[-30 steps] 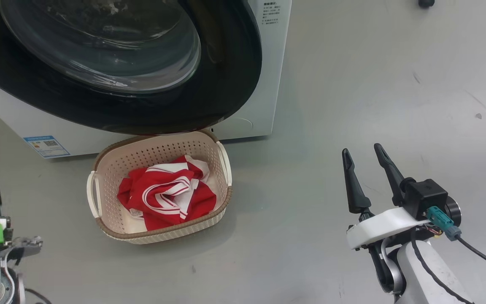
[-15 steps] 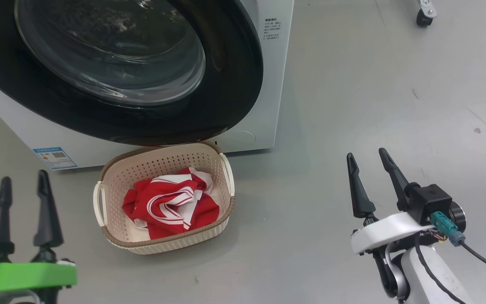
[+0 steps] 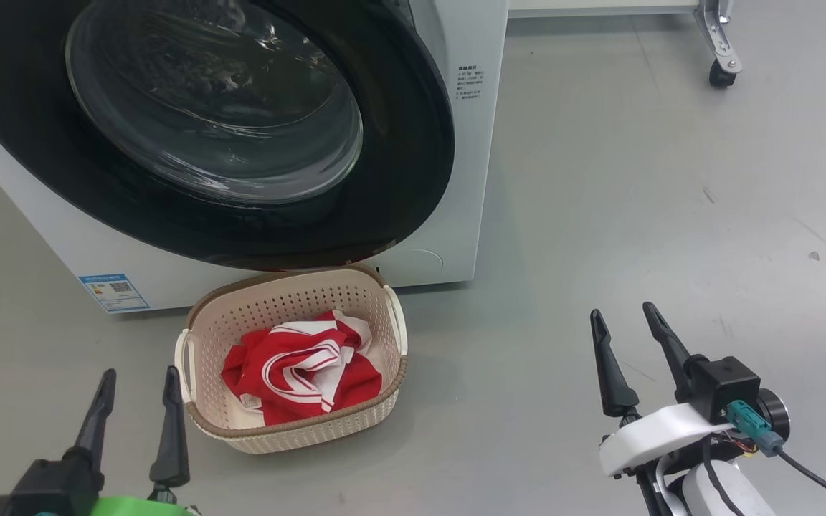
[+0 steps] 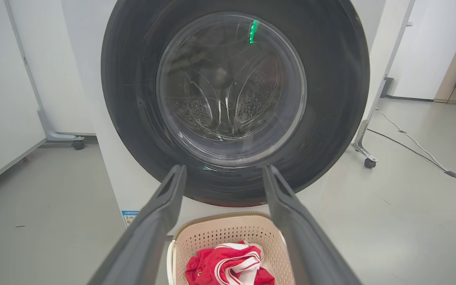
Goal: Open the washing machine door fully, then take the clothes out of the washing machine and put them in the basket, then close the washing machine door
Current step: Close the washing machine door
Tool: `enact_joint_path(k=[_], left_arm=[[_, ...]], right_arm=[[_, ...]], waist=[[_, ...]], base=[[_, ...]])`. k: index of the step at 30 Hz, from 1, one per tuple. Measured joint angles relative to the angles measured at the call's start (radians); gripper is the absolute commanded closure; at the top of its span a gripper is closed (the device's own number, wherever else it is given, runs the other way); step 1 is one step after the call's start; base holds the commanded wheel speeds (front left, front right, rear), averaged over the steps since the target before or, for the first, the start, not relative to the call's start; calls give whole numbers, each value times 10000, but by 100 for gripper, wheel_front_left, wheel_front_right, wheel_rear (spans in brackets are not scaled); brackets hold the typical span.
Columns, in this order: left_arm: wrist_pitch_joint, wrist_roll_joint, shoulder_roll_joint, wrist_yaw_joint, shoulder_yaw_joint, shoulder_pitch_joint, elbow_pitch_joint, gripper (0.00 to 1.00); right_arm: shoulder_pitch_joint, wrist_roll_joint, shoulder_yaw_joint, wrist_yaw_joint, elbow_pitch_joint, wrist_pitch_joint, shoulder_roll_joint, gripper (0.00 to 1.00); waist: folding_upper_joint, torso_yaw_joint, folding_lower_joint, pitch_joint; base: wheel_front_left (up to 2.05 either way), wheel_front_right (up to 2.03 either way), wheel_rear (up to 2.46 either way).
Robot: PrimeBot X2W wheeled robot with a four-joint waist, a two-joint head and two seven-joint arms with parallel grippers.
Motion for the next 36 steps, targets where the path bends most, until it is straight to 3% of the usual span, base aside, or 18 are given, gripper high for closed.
enact_joint_path(k=[36], left_arm=[[-2,650,-529,322,-236,296,516,0]], right_arm=[[414,2,58,-29,-31,0,36,0]], waist=[[0,-8,0,-161]], base=[[0,0,0]])
